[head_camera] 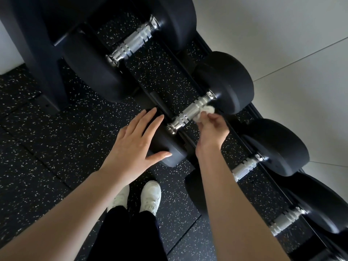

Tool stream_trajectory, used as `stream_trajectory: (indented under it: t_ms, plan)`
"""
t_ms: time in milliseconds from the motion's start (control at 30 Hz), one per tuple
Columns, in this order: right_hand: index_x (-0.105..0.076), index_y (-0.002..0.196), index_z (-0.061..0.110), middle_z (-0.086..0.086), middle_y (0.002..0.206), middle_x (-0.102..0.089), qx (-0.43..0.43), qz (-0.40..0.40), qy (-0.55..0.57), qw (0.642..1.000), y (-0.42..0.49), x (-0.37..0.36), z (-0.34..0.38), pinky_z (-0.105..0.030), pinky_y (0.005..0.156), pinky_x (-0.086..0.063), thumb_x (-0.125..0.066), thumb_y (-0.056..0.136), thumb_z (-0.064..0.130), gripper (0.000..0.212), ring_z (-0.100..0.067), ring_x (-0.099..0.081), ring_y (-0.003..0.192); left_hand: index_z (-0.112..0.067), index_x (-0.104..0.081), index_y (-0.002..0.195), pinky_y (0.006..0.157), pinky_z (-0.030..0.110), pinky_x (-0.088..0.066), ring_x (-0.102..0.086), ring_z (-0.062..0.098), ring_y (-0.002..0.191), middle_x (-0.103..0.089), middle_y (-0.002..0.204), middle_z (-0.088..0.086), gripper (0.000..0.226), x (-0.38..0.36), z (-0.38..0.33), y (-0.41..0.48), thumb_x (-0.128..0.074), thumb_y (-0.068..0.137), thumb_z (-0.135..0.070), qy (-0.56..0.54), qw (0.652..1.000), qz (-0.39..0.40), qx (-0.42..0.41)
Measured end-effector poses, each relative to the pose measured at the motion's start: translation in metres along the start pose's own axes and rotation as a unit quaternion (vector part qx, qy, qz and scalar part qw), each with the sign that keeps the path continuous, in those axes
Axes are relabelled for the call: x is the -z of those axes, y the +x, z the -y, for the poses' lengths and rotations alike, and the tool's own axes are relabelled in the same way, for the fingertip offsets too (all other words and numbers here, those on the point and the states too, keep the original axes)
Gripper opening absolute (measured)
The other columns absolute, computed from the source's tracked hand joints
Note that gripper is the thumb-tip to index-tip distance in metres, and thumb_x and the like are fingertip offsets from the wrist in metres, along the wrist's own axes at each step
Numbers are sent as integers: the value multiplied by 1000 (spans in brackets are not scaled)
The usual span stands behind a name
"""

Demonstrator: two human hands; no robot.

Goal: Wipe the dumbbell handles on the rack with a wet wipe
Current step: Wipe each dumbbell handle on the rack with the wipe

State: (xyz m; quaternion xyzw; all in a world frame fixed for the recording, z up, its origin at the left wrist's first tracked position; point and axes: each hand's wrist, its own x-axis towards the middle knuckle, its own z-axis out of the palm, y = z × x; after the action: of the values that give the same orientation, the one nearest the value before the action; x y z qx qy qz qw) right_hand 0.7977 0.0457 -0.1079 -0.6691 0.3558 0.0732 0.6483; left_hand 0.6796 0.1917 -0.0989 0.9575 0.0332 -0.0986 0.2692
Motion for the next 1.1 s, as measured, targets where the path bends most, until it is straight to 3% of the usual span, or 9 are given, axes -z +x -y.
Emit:
stream_trajectory:
  t_ms: [100, 167, 433, 533, 700, 900, 1100]
  plan:
    - [-62, 74, 13, -2, 79, -69, 10, 57, -123, 991, -16, 13, -19, -30, 79, -56, -66, 81, -3, 18, -18, -68, 83, -17, -29, 146, 102, 48, -35, -20, 21, 142, -23, 155, 1, 84, -1, 0, 0, -47, 78, -64, 2, 1000, -5, 2]
    - [-63, 73, 13, -2, 75, -70, 11, 87, -133, 987, -22, 16, -26, -33, 80, -56, -67, 81, -3, 18, -18, -68, 78, -18, -29, 146, 102, 48, -35, -20, 21, 142, -23, 155, 1, 84, -3, 0, 0, -47, 79, -65, 4, 1000, -6, 3]
    - [-59, 89, 3, -9, 92, -65, -37, 25, 131, 990, 15, -2, 11, -30, 82, -56, -58, 84, -11, 14, -17, -65, 82, -20, -28, 146, 102, 47, -36, -21, 20, 142, -24, 154, -1, 84, -3, 1, 0, -37, 81, -72, 16, 1000, -8, 0]
    - [-57, 89, 4, -8, 89, -63, -77, 61, 198, 975, 24, -1, 15, -28, 84, -54, -53, 86, -12, 16, -16, -63, 79, -19, -29, 146, 101, 47, -36, -22, 20, 142, -24, 154, -1, 84, -4, 2, 0, -32, 79, -70, 17, 1000, -10, -2]
    - [-56, 87, 8, -4, 82, -64, -132, 145, 285, 938, 30, 6, 5, -21, 70, -52, -51, 86, -8, 17, -10, -65, 69, -19, -30, 145, 100, 47, -38, -23, 21, 142, -25, 154, 0, 84, -5, 3, 1, -32, 80, -70, 21, 1000, -15, -8]
    - [-57, 90, 6, -10, 95, -62, -105, 191, 219, 951, 29, 12, -14, -30, 94, -50, -50, 86, -12, 20, -18, -61, 90, -18, -30, 145, 100, 47, -37, -23, 20, 142, -25, 154, 0, 83, -5, 2, 1, -32, 80, -70, 24, 1000, -17, -8]
    - [-52, 81, 5, -8, 79, -64, -124, 225, 166, 952, 6, 15, -35, -34, 89, -52, -44, 87, -16, 23, -19, -61, 80, -19, -30, 145, 99, 49, -37, -22, 20, 142, -24, 154, -1, 84, -6, 2, 1, -35, 79, -70, 22, 1000, -17, -7]
